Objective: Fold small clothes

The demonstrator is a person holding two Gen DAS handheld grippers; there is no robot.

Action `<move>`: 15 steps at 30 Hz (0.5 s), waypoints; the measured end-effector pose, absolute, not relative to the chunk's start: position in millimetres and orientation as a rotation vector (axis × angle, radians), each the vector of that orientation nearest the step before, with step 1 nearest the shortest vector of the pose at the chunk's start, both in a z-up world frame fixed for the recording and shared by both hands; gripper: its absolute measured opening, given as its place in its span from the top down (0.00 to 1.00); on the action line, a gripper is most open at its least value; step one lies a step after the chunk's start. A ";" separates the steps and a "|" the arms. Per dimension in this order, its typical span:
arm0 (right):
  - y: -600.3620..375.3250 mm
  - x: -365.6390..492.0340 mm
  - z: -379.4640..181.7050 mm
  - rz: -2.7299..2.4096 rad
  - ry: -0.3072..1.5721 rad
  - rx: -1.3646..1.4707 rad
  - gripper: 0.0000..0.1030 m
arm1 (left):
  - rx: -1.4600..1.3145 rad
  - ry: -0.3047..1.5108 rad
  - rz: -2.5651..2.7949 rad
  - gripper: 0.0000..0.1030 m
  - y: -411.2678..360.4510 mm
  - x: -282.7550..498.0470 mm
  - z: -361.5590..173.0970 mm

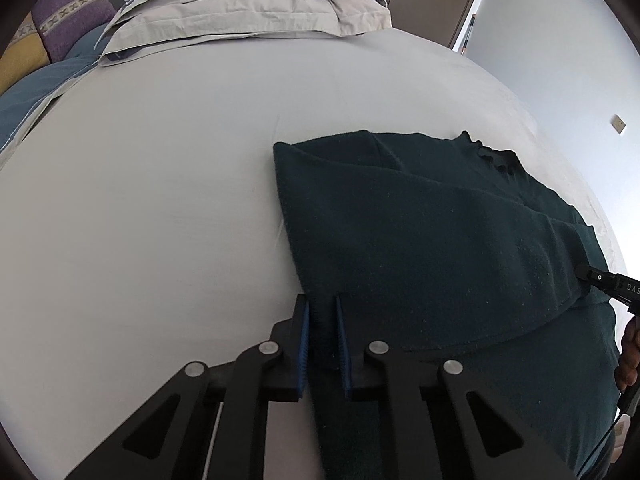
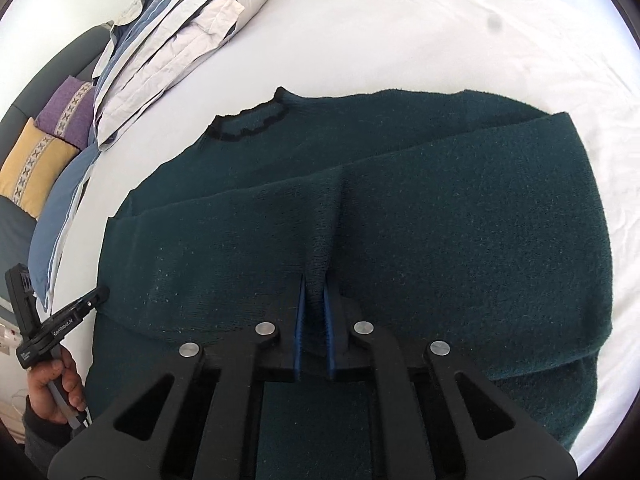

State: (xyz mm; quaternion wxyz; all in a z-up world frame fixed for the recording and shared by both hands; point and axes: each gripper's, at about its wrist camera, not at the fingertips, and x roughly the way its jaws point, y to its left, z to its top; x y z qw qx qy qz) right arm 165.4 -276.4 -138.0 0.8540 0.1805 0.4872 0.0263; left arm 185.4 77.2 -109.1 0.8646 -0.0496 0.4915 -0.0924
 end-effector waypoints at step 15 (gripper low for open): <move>-291.8 166.6 -146.2 0.047 1.044 0.454 0.94 | -0.106 1.015 -0.165 0.90 85.6 182.7 -113.7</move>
